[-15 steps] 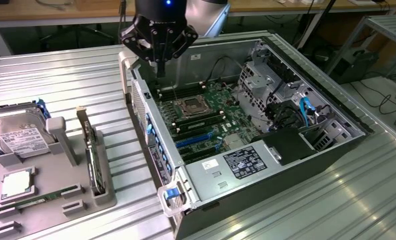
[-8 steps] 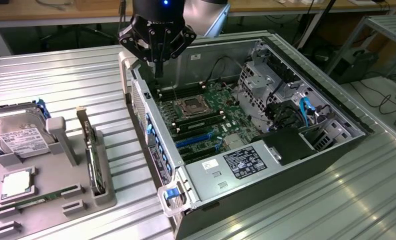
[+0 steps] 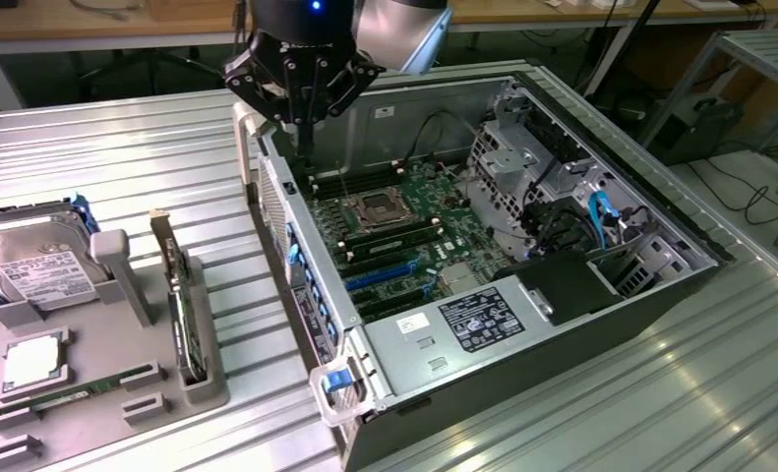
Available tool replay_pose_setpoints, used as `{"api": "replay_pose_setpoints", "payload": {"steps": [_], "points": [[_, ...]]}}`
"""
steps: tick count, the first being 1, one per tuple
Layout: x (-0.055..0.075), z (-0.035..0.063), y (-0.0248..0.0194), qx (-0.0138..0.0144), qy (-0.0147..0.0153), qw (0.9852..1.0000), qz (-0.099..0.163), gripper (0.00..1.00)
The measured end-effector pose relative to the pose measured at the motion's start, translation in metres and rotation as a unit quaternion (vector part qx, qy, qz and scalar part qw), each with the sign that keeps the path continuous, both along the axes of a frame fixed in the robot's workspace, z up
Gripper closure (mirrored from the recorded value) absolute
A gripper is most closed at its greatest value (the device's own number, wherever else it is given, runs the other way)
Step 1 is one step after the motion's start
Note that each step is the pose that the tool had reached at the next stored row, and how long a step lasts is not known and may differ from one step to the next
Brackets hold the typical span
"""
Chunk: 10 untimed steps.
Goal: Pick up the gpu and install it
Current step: 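Reach for the gpu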
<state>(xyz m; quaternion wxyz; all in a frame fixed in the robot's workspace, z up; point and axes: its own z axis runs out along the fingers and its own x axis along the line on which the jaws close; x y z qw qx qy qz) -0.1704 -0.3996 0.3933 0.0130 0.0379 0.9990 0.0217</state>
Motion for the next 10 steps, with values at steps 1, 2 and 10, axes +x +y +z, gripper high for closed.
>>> {"api": "replay_pose_setpoints", "payload": {"steps": [1,2,10], "points": [[-0.0015,0.0000,-0.0003,0.0000,0.0000,1.0000,0.000,0.89],[-0.0024,0.0000,-0.0005,0.0000,0.0000,1.0000,0.000,0.89],[-0.0100,0.0000,-0.0021,0.0000,0.0000,1.0000,0.000,0.89]]}}
